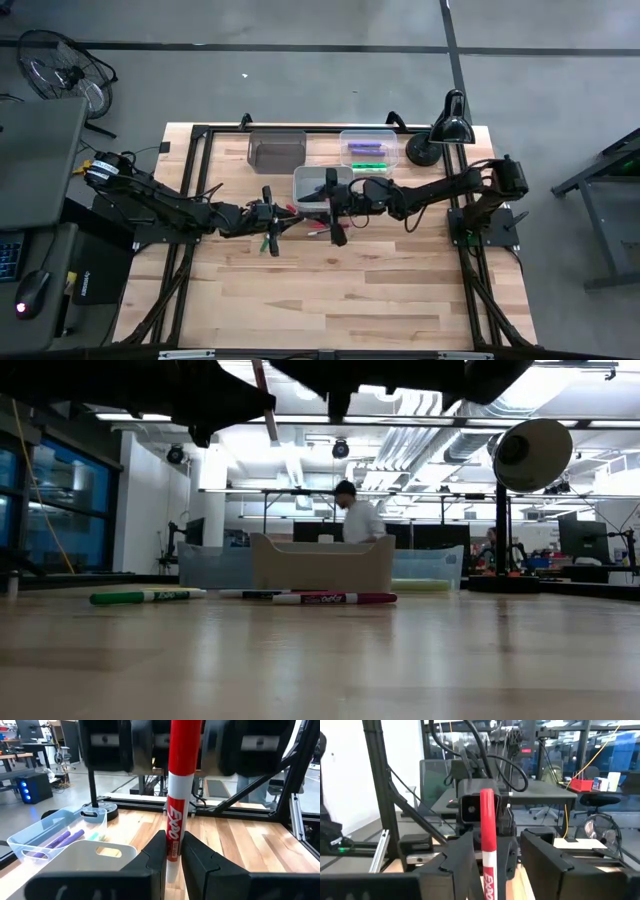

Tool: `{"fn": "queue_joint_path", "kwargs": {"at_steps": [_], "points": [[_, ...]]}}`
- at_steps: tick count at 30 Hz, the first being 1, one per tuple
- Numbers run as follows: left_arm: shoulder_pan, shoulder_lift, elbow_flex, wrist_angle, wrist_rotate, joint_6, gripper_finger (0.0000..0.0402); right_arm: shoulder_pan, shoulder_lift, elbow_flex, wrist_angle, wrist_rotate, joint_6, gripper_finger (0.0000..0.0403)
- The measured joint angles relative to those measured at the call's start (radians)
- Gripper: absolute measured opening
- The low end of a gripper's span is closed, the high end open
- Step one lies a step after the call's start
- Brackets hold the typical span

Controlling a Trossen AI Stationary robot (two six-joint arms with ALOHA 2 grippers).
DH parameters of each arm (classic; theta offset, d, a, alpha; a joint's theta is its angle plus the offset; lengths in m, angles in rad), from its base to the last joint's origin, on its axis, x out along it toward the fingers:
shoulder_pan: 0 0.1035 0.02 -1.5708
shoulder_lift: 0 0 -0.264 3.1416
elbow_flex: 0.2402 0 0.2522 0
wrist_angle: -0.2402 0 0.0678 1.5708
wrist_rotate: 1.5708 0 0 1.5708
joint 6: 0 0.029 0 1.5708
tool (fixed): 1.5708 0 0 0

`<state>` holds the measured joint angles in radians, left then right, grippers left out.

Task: Pick & Place Markers
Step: Put the red marker into the black bin

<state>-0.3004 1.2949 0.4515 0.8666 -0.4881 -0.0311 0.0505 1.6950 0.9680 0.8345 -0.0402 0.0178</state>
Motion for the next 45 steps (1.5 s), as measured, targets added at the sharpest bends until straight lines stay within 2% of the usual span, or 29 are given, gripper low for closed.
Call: {"fn": "queue_joint_path", "kwargs": {"at_steps": [3, 9, 17, 22, 26, 34, 37, 42, 45], "points": [[0.0, 0.0, 0.0, -0.003, 0.0, 0.0, 0.0036, 0.0, -0.053, 0.001, -0.069, -0.005, -0.025, 0.0159], [0.0, 0.0, 0.0, -0.005, 0.0, 0.0, 0.0036, 0.0, -0.218, 0.0, -0.339, -0.02, -0.109, 0.0157], [0.0, 0.0, 0.0, -0.005, -0.001, 0.0, 0.0036, 0.0, -0.474, 0.001, -0.798, -0.017, -0.154, 0.0136], [0.0, 0.0, 0.0, -0.002, -0.053, 0.0, 0.0036, 0.004, -0.553, 0.0, -1.076, 0.052, -0.106, 0.0129], [0.033, -0.001, 0.0, -0.003, -0.085, -0.012, 0.0036, 0.005, -0.551, -0.001, -1.218, 0.059, -0.04, 0.0129], [0.228, -0.011, 0.0, -0.056, 0.045, -0.078, 0.0037, 0.071, -0.444, -0.001, -1.262, 0.062, -0.014, 0.0129], [0.321, -0.028, 0.0, -0.129, 0.118, -0.119, 0.0037, 0.098, -0.392, -0.001, -1.264, 0.077, -0.014, 0.0129], [0.482, -0.071, 0.002, -0.264, 0.226, -0.165, 0.0037, 0.128, -0.329, -0.001, -1.283, 0.16, 0.007, 0.0129], [0.576, -0.104, 0.055, -0.441, 0.285, -0.167, 0.0037, 0.138, -0.306, -0.001, -1.289, 0.192, 0.026, 0.0129]]}}
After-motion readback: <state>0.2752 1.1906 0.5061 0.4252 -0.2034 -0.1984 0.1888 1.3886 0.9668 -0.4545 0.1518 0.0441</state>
